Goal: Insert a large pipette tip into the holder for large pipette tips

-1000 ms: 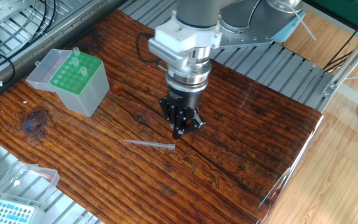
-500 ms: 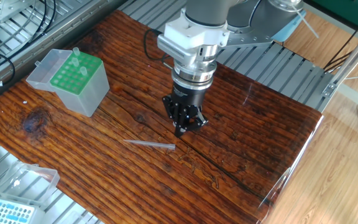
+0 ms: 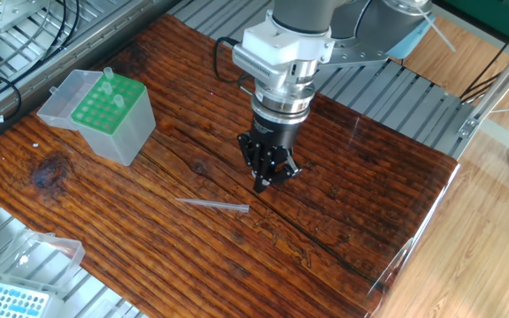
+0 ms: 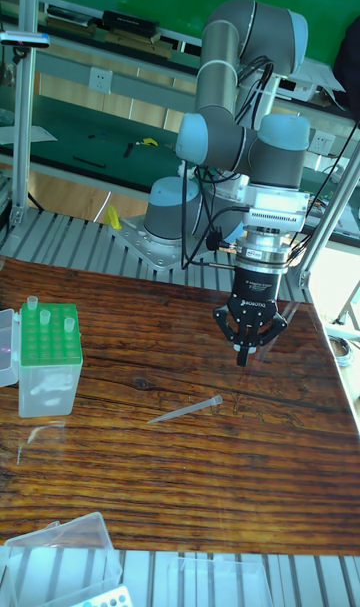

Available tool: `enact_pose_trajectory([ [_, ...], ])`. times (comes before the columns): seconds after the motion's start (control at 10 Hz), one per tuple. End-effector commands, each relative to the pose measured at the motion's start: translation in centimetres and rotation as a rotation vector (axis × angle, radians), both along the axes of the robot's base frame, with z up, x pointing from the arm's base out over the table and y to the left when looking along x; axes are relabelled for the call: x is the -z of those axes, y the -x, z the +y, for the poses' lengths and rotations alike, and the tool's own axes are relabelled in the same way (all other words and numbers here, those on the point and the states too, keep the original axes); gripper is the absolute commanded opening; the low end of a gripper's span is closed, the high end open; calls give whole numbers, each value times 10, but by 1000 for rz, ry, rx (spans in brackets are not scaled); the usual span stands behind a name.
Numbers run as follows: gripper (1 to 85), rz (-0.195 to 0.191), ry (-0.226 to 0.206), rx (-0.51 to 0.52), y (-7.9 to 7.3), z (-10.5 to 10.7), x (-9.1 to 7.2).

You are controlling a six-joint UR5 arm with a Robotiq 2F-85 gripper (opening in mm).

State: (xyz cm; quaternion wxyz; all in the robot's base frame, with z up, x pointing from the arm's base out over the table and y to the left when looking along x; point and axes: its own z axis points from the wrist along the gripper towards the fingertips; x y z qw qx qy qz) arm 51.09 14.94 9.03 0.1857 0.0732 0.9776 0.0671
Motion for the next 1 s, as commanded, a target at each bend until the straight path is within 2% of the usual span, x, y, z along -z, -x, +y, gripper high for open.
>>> enact_pose_trajectory([
  [0.0, 10, -11, -18, 17, -1, 2, -2],
  [0.7, 10, 5, -23, 51, 3, -2, 1],
  [0.9, 10, -12, -24, 57, 0, -2, 0],
])
